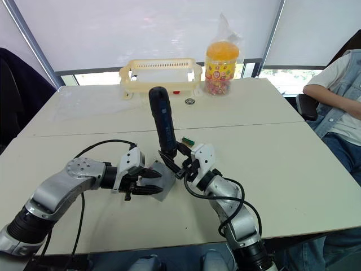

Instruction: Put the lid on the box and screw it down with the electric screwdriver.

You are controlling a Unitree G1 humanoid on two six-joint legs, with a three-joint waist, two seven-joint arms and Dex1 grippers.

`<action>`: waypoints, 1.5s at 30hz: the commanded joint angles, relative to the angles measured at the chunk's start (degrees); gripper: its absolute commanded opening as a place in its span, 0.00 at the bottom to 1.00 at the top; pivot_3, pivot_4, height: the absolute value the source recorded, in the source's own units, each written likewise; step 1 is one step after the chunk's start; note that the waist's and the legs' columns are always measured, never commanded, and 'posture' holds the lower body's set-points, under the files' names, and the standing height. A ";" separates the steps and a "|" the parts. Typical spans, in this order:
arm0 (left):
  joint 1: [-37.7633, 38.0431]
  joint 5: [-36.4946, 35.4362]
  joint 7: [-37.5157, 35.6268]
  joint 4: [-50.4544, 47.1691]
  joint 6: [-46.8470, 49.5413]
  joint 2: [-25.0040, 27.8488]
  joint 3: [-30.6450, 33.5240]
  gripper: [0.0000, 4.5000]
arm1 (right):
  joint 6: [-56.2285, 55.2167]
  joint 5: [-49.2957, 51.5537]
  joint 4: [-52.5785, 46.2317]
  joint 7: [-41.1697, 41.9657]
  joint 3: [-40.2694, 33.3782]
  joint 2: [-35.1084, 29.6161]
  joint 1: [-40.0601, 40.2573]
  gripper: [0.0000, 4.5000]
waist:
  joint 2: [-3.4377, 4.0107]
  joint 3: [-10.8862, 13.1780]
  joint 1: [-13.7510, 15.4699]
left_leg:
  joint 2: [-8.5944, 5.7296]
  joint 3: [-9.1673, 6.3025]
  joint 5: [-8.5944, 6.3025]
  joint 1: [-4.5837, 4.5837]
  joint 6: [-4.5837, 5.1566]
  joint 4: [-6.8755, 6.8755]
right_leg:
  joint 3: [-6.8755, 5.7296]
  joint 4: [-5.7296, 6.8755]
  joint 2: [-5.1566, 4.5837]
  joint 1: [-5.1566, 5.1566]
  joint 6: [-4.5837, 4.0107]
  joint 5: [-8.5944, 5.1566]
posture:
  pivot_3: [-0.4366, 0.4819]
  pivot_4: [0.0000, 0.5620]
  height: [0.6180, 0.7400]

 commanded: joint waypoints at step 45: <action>2.28 0.64 0.64 2.05 1.47 0.14 -1.43 0.51 | 3.69 0.38 -0.98 -1.14 -2.96 -2.50 0.70 0.38 | 0.13 0.08 0.26 | 0.00 -0.23 -0.03 -0.31 -0.05 -0.17 | -0.21 -0.69 -0.17 -0.01 -0.03 -0.04 | 0.48 0.27 1.00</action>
